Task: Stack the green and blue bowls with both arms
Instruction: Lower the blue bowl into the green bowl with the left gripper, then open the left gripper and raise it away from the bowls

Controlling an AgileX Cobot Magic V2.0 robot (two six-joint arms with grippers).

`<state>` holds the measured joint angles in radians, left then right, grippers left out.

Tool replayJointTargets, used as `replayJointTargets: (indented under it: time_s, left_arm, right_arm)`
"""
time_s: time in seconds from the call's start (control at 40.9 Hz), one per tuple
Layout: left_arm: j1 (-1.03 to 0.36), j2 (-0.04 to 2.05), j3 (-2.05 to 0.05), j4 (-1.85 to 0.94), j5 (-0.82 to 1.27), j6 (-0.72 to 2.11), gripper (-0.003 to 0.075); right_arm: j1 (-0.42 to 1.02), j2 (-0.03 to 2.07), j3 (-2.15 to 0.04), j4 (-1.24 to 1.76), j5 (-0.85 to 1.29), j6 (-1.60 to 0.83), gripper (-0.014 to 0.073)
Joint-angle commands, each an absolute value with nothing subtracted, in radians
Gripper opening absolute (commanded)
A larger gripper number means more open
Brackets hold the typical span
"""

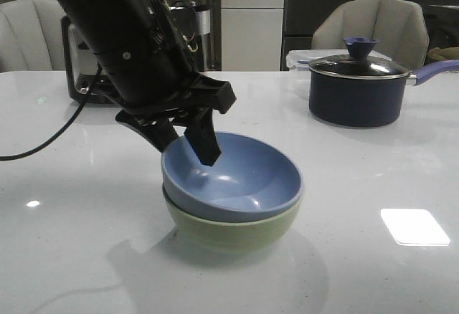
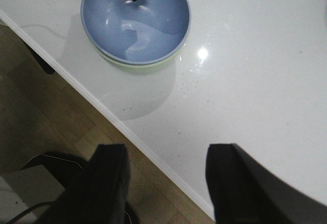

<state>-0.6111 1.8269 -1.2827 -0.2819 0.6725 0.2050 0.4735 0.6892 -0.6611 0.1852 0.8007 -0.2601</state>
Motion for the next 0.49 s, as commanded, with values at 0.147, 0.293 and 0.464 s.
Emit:
replayJointTargets:
  time_s: [0.147, 0.293, 0.464]
  left_arm:
    - [-0.615, 1.611, -1.296, -0.211, 0.656, 0.206, 0.0443]
    - [-0.615, 1.453, -1.204, -0.161, 0.656, 0.206, 0.0443]
    - [-0.615, 1.237, -1.068, -0.126, 0.652, 0.206, 0.0443]
  right_arm:
    - [0.473, 0.687, -0.689, 0.197, 0.749, -0.260, 0.0457]
    - [0.473, 0.687, -0.689, 0.197, 0.749, -0.260, 0.0457]
    - [0.473, 0.687, -0.689, 0.197, 0.749, -0.260, 0.0457]
